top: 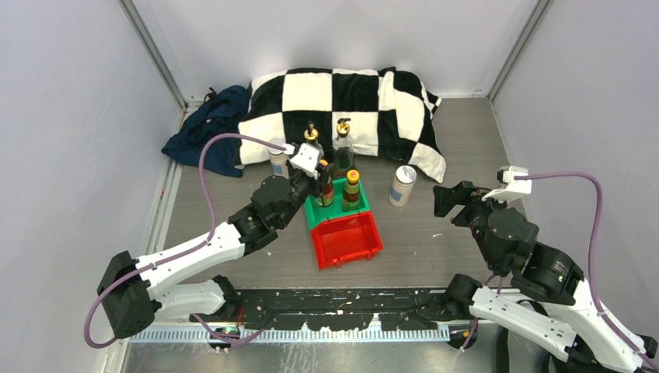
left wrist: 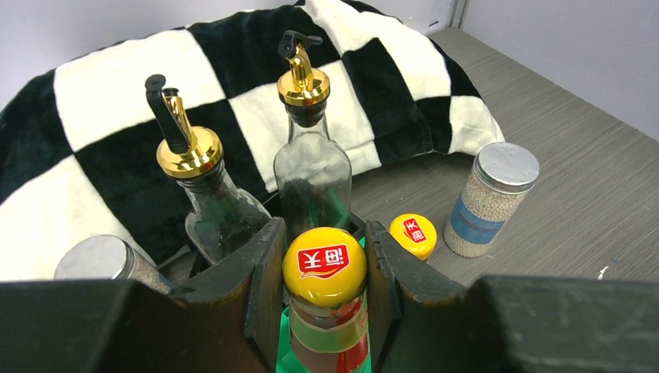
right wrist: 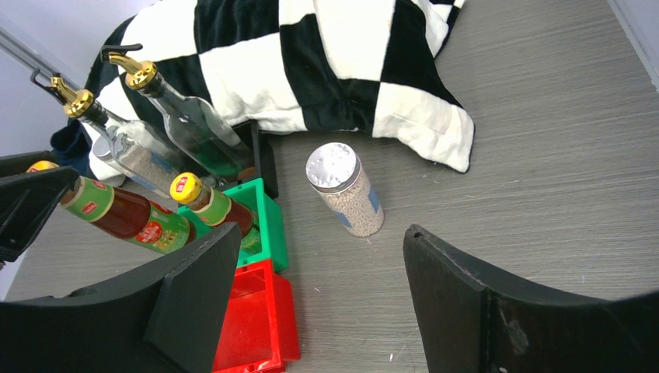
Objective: Organize the condiment bottles
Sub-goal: Place the bottle in the storage box.
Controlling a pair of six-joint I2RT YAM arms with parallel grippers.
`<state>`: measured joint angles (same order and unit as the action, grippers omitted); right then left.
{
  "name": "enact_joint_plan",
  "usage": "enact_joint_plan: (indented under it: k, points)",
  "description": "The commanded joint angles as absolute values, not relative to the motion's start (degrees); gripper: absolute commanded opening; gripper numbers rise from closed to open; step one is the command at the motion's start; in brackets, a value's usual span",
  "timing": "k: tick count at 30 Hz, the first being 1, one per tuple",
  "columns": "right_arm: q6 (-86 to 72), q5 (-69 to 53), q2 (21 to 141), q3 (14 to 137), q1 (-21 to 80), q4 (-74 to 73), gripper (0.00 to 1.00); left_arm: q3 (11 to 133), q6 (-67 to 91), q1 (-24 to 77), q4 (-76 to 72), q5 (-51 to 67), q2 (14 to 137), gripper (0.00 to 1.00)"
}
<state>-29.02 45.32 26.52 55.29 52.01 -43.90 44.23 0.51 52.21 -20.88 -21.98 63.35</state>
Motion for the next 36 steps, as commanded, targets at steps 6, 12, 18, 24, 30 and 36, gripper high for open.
enact_joint_plan:
  k: [6, 12, 18, 24, 30, 36]
  points:
    - [-28.7, 45.7, 27.1, 54.5, 52.0, -41.0, 0.83, 44.5, 2.9, 51.3, -33.9, -20.2, 63.9, 0.0]
    - [-28.7, 45.8, 26.9, 54.2, 52.0, -41.0, 0.83, 43.6, 3.3, 51.1, -35.3, -19.5, 64.7, 0.0]
    - [-28.7, 45.8, 26.9, 53.7, 52.0, -40.9, 0.83, 42.7, 3.5, 50.8, -36.3, -19.2, 65.2, 0.0]
    - [-28.7, 45.7, 26.9, 53.3, 52.0, -40.7, 0.83, 41.6, 3.5, 50.6, -37.6, -18.7, 65.8, 0.0]
    - [-28.8, 45.7, 27.0, 52.8, 52.0, -40.5, 0.83, 40.3, 3.0, 50.2, -39.5, -18.3, 66.7, 0.0]
    - [-28.9, 45.6, 27.4, 52.4, 52.0, -40.0, 0.83, 39.2, 3.0, 49.9, -41.0, -18.0, 67.6, 0.0]
